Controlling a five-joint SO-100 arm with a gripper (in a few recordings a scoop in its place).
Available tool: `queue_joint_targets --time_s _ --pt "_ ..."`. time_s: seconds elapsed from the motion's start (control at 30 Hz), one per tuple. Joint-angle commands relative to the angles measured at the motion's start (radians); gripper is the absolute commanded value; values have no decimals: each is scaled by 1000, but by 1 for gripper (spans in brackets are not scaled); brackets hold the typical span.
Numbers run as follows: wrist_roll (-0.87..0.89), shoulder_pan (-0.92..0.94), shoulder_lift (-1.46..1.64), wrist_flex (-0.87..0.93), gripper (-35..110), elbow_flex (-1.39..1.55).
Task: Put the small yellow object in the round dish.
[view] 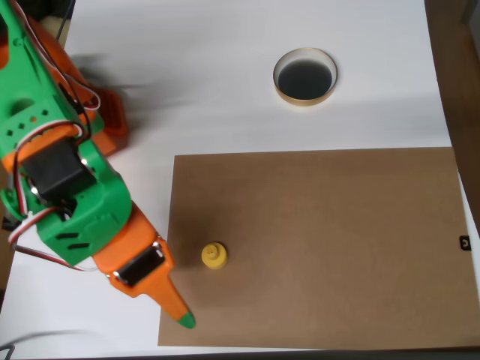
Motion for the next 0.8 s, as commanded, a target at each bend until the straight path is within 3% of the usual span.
queue_joint_targets --time_s 0.0,0.77 --pt "-18 -21 -9 34 30 -107" --pt "18 -178 -167 156 30 -144"
